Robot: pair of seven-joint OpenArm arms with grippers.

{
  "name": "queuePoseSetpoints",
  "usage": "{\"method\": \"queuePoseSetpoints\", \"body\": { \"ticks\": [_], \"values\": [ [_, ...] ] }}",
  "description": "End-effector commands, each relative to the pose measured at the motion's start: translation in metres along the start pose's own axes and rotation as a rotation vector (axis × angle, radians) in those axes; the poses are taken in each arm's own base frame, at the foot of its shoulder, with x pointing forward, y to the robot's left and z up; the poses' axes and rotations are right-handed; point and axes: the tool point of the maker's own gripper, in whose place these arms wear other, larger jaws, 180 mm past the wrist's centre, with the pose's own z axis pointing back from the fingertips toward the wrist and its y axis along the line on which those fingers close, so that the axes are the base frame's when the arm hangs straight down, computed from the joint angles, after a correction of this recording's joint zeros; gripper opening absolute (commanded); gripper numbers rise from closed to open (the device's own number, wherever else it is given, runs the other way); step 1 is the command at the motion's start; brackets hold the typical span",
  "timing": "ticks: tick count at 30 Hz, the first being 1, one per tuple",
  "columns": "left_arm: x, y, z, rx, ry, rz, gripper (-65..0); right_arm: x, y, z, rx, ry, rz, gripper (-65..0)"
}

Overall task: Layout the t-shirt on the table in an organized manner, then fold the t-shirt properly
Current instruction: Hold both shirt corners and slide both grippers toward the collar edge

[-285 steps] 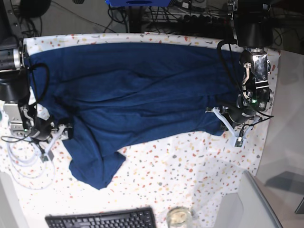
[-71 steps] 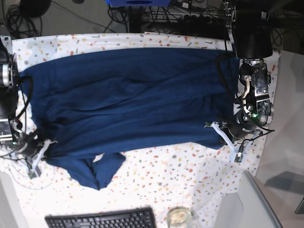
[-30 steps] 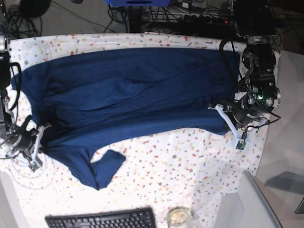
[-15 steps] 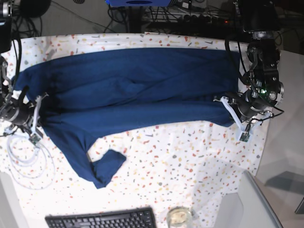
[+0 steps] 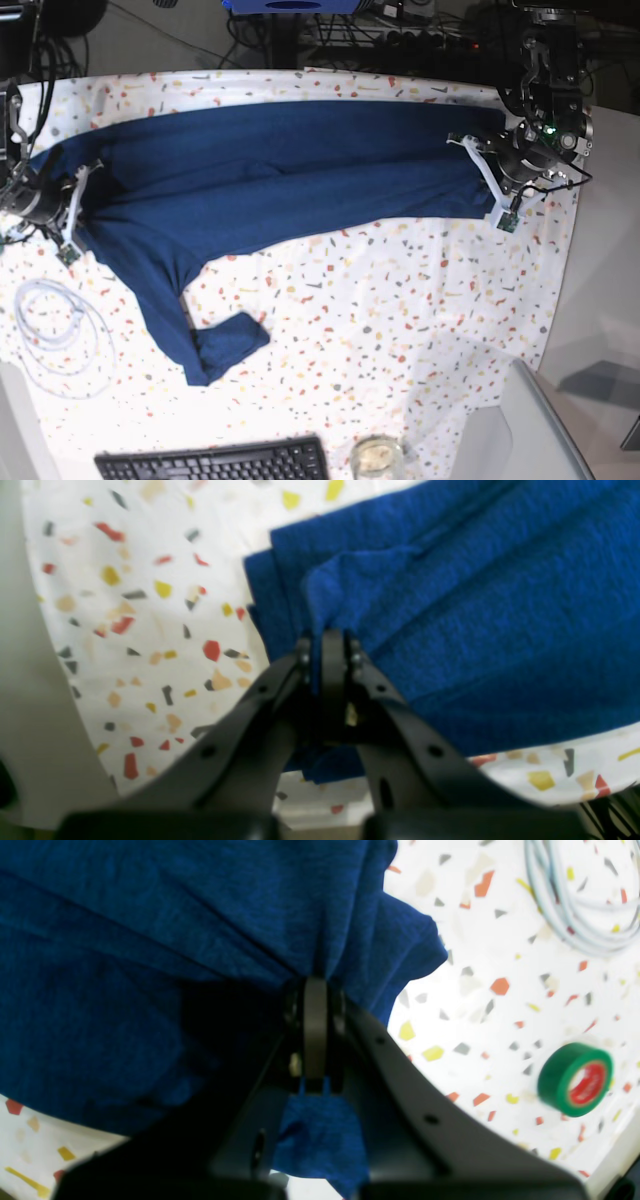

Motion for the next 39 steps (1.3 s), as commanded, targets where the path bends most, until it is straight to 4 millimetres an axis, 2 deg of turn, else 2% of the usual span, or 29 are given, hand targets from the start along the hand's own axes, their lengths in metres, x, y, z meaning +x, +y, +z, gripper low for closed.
{"method": "queuePoseSetpoints", "body": {
  "ticks": [1,7,16,23,36,37,39],
  "values": [
    [0.006,0.006,0.004,0.019,-0.024,-0.005,-65.0,0.008,-0.013,0.006,-0.029,-0.025,0.005,-65.0],
    [-0.003,0.005,0.000,0.014,-0.003,0.006,-65.0,-0.007,-0.007,0.007,-0.020,0.018,0.001,-65.0],
    [-0.016,0.001,-0.008,-0.002,0.035,0.015,-65.0,-0.012,-0.002,0.011,-0.021,0.045,0.016,-65.0],
    [-0.016,0.001,-0.008,-0.002,0.035,0.015,-65.0,-0.009,0.009,0.008,-0.003,0.035,0.006,-65.0],
    [-0.014,0.002,-0.006,0.001,0.033,0.011,-65.0,-0.012,0.010,0.008,-0.006,0.039,-0.001,-64.7],
    [-0.014,0.002,-0.006,0.001,0.033,0.011,-65.0,-0.012,0.010,0.008,-0.006,0.040,-0.001,-64.2],
    [-0.013,0.003,-0.006,0.003,0.032,0.012,-65.0,-0.017,0.005,0.010,-0.018,0.058,-0.016,-59.0]
  ]
}}
